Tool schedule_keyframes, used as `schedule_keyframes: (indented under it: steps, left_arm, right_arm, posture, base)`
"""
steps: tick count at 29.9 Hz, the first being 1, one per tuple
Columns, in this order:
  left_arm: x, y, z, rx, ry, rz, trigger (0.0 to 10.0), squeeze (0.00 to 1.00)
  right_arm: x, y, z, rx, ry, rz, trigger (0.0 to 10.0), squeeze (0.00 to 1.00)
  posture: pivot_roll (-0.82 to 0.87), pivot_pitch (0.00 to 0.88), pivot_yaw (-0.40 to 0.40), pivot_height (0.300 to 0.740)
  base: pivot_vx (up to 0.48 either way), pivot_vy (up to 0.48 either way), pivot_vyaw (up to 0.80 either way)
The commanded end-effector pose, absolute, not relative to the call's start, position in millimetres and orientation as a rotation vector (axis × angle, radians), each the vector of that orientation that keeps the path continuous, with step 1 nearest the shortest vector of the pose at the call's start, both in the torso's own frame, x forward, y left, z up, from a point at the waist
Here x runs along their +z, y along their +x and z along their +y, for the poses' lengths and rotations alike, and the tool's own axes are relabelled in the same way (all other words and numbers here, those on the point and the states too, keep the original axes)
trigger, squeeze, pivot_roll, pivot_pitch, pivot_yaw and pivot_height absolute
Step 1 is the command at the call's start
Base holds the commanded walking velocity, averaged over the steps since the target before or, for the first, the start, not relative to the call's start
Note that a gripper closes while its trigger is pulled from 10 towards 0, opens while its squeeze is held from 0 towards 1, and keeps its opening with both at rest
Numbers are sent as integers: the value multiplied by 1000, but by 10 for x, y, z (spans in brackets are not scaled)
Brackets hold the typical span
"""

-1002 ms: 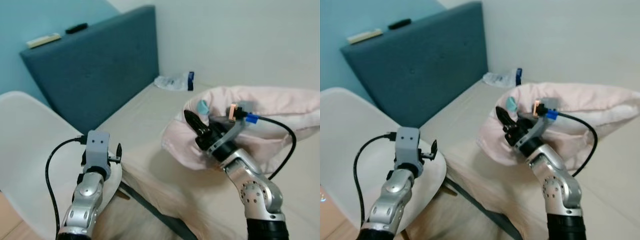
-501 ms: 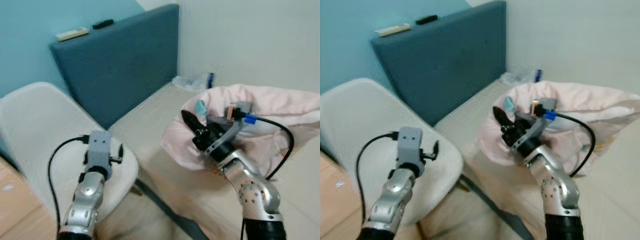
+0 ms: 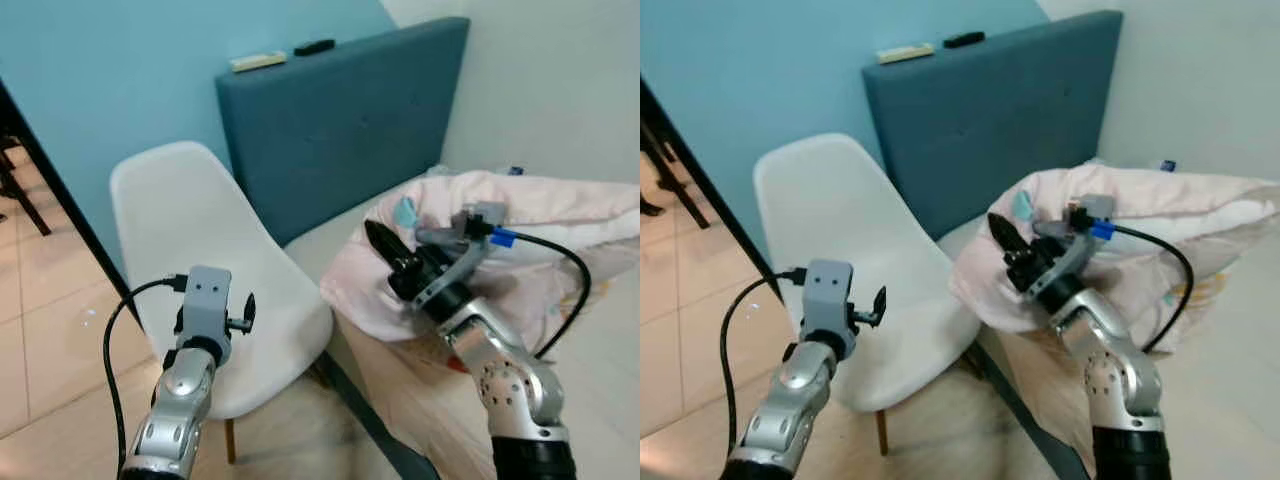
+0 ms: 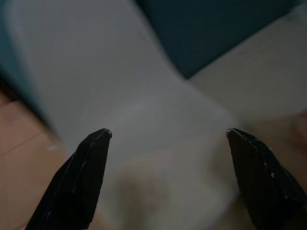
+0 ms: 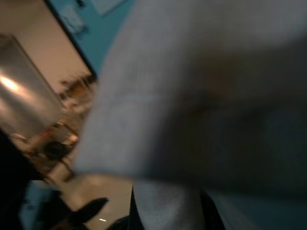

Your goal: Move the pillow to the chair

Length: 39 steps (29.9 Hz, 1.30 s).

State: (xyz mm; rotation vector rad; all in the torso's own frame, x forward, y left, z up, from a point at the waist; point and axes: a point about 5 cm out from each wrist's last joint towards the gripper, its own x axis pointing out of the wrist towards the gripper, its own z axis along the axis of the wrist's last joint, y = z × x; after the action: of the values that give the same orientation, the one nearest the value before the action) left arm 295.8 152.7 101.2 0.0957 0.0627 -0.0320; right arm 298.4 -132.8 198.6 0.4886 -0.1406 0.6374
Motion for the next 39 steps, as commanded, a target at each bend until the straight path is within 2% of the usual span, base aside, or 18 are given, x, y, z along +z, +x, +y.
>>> schedule_keyframes:
  steps: [1, 39]
  left_arm:
    - [969, 2942, 1522, -36, 101, 88, 10000, 0]
    - [963, 2933, 1433, -70, 56, 97, 10000, 0]
  right_arm:
    - [2108, 2957, -1244, 708, 490, -196, 10000, 0]
    - [2178, 3000, -1157, 742, 516, -227, 10000, 0]
  posture:
    - [-49, 47, 24, 740]
    - [-49, 54, 18, 740]
  base:
    - [0, 0, 763]
    - [0, 0, 757]
